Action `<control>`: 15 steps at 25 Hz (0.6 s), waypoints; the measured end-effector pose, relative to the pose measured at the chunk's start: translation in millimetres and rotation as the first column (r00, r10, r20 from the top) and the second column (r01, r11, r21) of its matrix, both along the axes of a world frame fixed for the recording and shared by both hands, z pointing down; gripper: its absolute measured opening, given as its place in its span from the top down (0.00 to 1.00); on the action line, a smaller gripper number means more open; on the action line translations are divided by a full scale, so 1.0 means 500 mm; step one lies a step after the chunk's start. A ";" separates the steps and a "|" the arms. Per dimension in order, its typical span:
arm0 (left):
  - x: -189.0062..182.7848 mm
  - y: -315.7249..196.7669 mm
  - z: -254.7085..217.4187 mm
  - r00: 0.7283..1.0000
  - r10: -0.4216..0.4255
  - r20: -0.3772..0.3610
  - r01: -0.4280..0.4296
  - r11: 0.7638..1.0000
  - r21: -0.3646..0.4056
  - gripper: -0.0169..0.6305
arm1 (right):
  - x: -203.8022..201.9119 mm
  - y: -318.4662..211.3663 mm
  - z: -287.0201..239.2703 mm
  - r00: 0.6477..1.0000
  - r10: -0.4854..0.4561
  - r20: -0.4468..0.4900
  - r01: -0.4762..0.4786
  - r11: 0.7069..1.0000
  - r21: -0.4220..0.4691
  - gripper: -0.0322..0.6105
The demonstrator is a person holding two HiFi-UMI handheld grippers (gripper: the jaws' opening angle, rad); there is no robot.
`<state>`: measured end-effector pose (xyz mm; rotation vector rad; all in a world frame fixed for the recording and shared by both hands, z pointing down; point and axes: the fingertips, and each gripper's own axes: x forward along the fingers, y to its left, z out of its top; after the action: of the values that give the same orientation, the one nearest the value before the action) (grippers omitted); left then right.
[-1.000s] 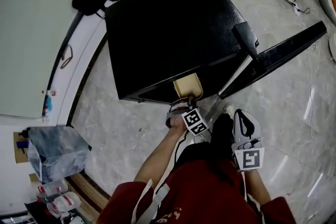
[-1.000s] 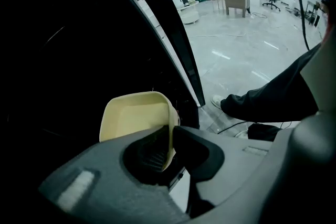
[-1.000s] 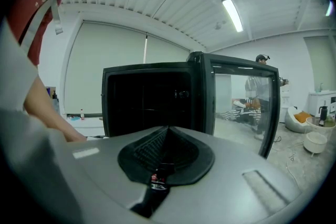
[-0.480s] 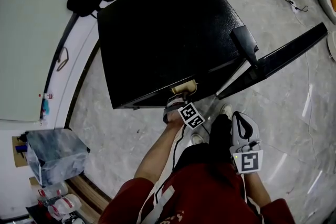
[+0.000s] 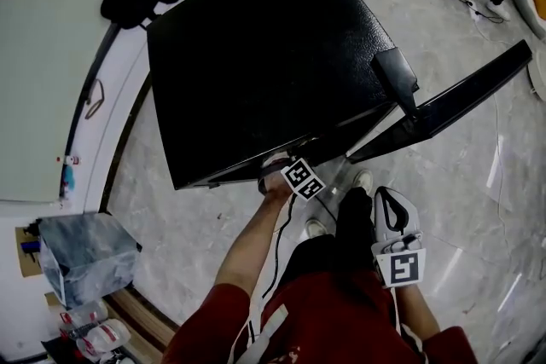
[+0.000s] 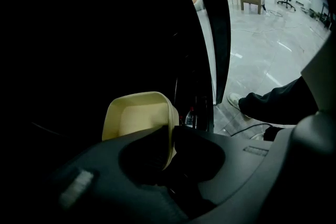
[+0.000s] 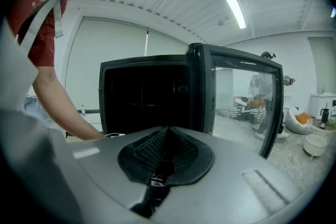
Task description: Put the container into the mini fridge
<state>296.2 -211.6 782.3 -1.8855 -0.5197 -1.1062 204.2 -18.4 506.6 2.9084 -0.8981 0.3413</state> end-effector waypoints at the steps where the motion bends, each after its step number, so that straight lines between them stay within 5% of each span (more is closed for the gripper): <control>1: 0.008 -0.002 0.000 1.000 -0.006 -0.006 0.006 1.000 0.000 0.90 | 0.002 -0.001 -0.002 1.000 0.000 -0.005 0.000 1.000 0.002 0.95; 15: 0.079 -0.031 0.004 0.999 -0.013 -0.042 0.015 0.999 0.051 0.88 | 0.018 0.008 0.001 1.000 0.019 -0.002 -0.019 1.000 -0.002 0.95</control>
<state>335.9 -227.2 784.5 -1.8660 -0.4519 -1.0774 213.4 -14.5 507.3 2.9166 -0.8702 0.3397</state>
